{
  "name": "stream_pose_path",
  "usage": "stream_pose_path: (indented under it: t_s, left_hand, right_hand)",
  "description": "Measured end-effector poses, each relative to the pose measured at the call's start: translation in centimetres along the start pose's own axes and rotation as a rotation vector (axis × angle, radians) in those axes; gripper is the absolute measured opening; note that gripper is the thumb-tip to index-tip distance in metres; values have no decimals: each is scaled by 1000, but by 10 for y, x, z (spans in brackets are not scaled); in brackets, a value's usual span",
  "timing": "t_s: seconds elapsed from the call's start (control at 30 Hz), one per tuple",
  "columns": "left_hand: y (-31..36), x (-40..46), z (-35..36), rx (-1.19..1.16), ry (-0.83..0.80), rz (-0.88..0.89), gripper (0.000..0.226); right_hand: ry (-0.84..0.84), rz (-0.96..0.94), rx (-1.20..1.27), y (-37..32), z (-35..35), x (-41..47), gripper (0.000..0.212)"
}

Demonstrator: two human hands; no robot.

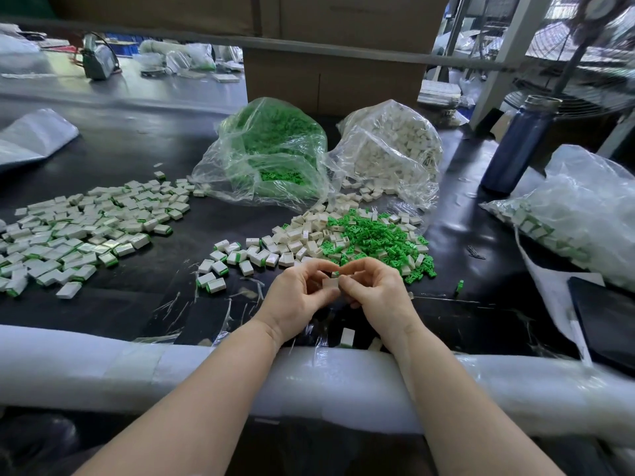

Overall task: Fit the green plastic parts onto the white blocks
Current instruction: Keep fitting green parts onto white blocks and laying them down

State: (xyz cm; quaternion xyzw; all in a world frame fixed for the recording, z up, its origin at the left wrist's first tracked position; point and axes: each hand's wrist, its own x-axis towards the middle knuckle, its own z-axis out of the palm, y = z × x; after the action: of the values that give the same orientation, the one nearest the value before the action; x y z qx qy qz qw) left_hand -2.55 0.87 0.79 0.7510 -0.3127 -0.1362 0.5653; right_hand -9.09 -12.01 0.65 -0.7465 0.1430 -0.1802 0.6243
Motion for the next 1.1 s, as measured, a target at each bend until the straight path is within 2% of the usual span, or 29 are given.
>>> stream_pose_path:
  t_s: [0.1, 0.23, 0.5, 0.67, 0.93, 1.03, 1.1]
  left_hand:
    - [-2, 1, 1, 63, 15, 4, 26]
    - [-5, 3, 0, 30, 41, -14, 3]
    - [-2, 1, -3, -30, -10, -87, 13]
    - [-5, 2, -4, 102, -71, -86, 15]
    - [-6, 3, 1, 65, 50, -34, 8]
    - [-6, 2, 0, 77, 63, -9, 22]
    - [-6, 2, 1, 118, 63, 1, 20]
  right_hand:
    - [15, 12, 54, 0, -2, 0, 15]
    - [5, 21, 119, -1, -3, 0, 13]
    - [-6, 49, 12, -1, 1, -1, 15]
    - [-61, 30, -122, -1, 0, 0, 23]
    - [0, -18, 4, -2, 1, -2, 16]
    - [23, -42, 7, -3, 1, -3, 17]
    - [27, -53, 21, -4, 1, -4, 17]
